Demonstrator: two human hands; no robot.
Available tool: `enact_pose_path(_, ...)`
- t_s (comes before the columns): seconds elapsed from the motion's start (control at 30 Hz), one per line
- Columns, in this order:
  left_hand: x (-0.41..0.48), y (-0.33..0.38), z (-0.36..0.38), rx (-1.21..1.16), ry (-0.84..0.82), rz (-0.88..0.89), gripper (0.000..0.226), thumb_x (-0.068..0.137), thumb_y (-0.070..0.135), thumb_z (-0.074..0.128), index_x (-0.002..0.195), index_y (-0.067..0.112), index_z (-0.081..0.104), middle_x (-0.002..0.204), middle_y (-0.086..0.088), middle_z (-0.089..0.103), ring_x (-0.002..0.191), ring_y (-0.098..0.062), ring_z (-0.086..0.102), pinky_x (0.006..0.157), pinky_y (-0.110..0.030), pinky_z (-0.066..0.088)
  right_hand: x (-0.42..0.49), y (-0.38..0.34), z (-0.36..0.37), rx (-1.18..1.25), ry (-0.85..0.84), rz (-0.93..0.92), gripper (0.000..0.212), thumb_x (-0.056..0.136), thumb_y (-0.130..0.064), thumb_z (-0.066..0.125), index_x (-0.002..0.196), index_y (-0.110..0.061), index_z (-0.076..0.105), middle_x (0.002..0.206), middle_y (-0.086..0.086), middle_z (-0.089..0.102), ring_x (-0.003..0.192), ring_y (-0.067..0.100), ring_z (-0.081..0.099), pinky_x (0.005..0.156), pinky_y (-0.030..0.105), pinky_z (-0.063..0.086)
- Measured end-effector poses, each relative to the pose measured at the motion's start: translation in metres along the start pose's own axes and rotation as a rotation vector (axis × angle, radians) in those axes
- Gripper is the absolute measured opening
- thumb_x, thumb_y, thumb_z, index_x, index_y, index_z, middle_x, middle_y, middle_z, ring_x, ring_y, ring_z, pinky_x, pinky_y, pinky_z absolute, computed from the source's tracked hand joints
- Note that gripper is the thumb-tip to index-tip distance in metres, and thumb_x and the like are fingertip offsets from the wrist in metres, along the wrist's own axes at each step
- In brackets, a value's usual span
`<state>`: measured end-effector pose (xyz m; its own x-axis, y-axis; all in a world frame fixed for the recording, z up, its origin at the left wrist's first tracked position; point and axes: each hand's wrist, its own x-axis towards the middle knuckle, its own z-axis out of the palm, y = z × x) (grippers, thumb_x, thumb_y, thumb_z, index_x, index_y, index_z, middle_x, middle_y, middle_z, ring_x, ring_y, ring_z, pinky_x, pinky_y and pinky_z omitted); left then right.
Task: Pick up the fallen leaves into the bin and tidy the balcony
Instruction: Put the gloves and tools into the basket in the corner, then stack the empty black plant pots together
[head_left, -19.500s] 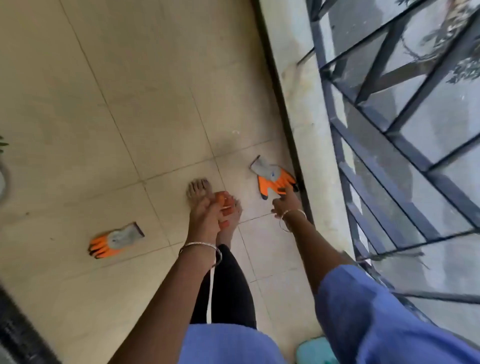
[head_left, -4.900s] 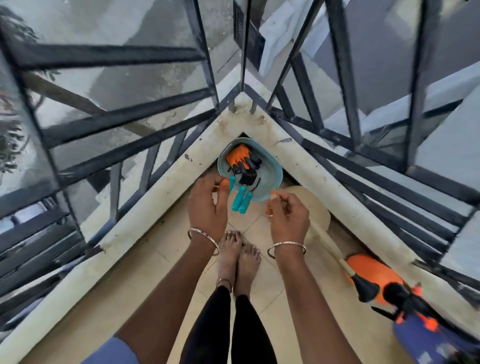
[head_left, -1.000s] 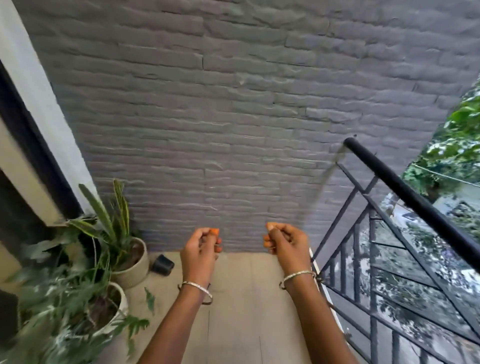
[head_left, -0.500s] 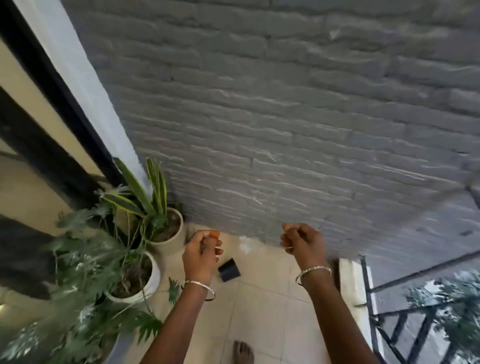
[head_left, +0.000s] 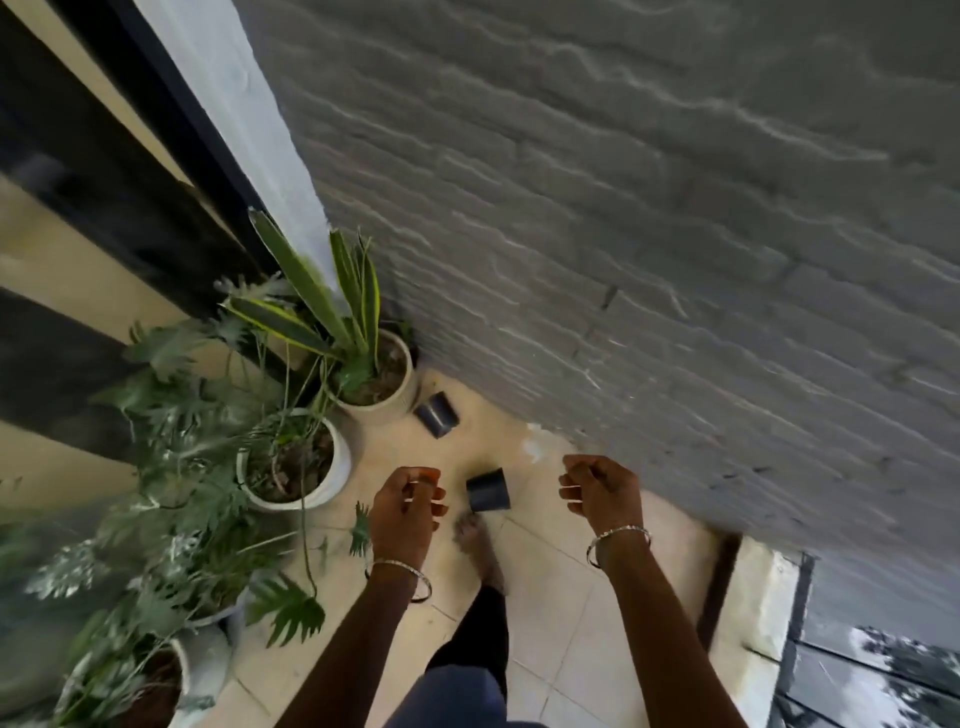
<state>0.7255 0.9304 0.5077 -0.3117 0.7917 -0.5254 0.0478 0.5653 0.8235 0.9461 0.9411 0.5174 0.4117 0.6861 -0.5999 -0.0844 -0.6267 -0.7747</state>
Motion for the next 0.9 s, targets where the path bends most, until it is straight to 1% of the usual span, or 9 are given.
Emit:
enact_pose_path(0.17, 0.070, -0.013, 0.024, -0.008, 0.037, -0.138, 0.018, 0.096, 0.005, 0.050, 0.093, 0.011, 0.067, 0.075, -0.008, 0.069, 0.059, -0.017, 0.065, 0.050, -0.025, 0.048, 0.072, 0.011, 0.030, -0.152, -0.089, 0.176, 0.006, 0.090, -0.009, 0.067, 0.090, -0.007, 0.072, 0.079, 0.017, 0.071, 0.065, 0.025, 0.064, 0.061, 0.030, 0.052)
enact_pose_path(0.33, 0.145, -0.057, 0.054, -0.125, 0.114, -0.329, 0.016, 0.097, 0.006, 0.050, 0.101, 0.003, 0.066, 0.077, -0.013, 0.067, 0.059, -0.022, 0.064, 0.045, -0.023, 0.048, 0.157, 0.036, 0.073, -0.332, -0.196, 0.279, 0.011, 0.091, -0.009, 0.064, 0.083, -0.014, 0.069, 0.073, 0.012, 0.068, 0.059, 0.020, 0.063, 0.059, 0.027, 0.050)
enact_pose_path(0.5, 0.179, -0.121, 0.079, -0.290, 0.234, -0.531, 0.011, 0.096, 0.011, 0.054, 0.092, 0.010, 0.064, 0.076, -0.011, 0.065, 0.055, -0.017, 0.062, 0.049, -0.023, 0.046, 0.227, 0.102, 0.114, -0.515, -0.288, 0.373, 0.005, 0.092, -0.009, 0.064, 0.087, -0.011, 0.065, 0.071, 0.012, 0.065, 0.058, 0.021, 0.059, 0.057, 0.026, 0.049)
enact_pose_path(0.57, 0.181, -0.152, 0.089, -0.358, 0.234, -0.598, 0.012, 0.098, 0.013, 0.051, 0.095, 0.008, 0.062, 0.080, -0.009, 0.065, 0.064, -0.019, 0.062, 0.054, -0.026, 0.047, 0.258, 0.147, 0.124, -0.610, -0.315, 0.440, 0.004, 0.088, -0.012, 0.067, 0.086, -0.016, 0.066, 0.076, 0.013, 0.067, 0.065, 0.024, 0.064, 0.064, 0.030, 0.055)
enact_pose_path(0.67, 0.181, -0.202, 0.104, -0.432, 0.263, -0.688, 0.021, 0.099, 0.021, 0.051, 0.105, 0.005, 0.063, 0.089, -0.009, 0.067, 0.081, -0.022, 0.063, 0.067, -0.032, 0.050, 0.320, 0.242, 0.123, -0.742, -0.377, 0.545, 0.006, 0.074, -0.030, 0.069, 0.076, -0.024, 0.070, 0.099, 0.015, 0.073, 0.094, 0.035, 0.068, 0.087, 0.050, 0.057)
enact_pose_path(0.73, 0.183, -0.240, 0.117, -0.462, 0.300, -0.755, 0.026, 0.099, 0.024, 0.050, 0.108, 0.005, 0.064, 0.095, -0.010, 0.068, 0.088, -0.023, 0.063, 0.075, -0.036, 0.050, 0.337, 0.272, 0.135, -0.748, -0.398, 0.630, 0.010, 0.084, -0.022, 0.064, 0.091, -0.023, 0.071, 0.113, 0.018, 0.068, 0.097, 0.031, 0.065, 0.093, 0.051, 0.054)
enact_pose_path(0.8, 0.188, -0.269, 0.127, -0.499, 0.332, -0.817, 0.026, 0.099, 0.025, 0.050, 0.108, 0.005, 0.065, 0.097, -0.010, 0.068, 0.091, -0.024, 0.063, 0.077, -0.037, 0.050, 0.337, 0.276, 0.153, -0.623, -0.306, 0.727, 0.027, 0.095, -0.011, 0.056, 0.121, -0.004, 0.061, 0.121, 0.021, 0.060, 0.107, 0.033, 0.060, 0.097, 0.045, 0.051)
enact_pose_path(0.87, 0.200, -0.303, 0.138, -0.523, 0.360, -0.847, 0.025, 0.098, 0.025, 0.051, 0.105, 0.007, 0.066, 0.097, -0.010, 0.069, 0.093, -0.026, 0.065, 0.081, -0.040, 0.052, 0.354, 0.299, 0.162, -0.454, -0.253, 0.820, 0.032, 0.099, -0.009, 0.052, 0.130, -0.001, 0.052, 0.131, 0.023, 0.053, 0.124, 0.038, 0.053, 0.096, 0.046, 0.049)
enact_pose_path(0.9, 0.208, -0.324, 0.143, -0.530, 0.379, -0.857, 0.024, 0.098, 0.026, 0.050, 0.103, 0.009, 0.067, 0.097, -0.009, 0.070, 0.094, -0.026, 0.066, 0.087, -0.044, 0.052, 0.363, 0.313, 0.166, -0.441, -0.263, 0.829, 0.034, 0.099, -0.009, 0.053, 0.133, -0.003, 0.050, 0.133, 0.021, 0.052, 0.123, 0.039, 0.053, 0.092, 0.045, 0.050)
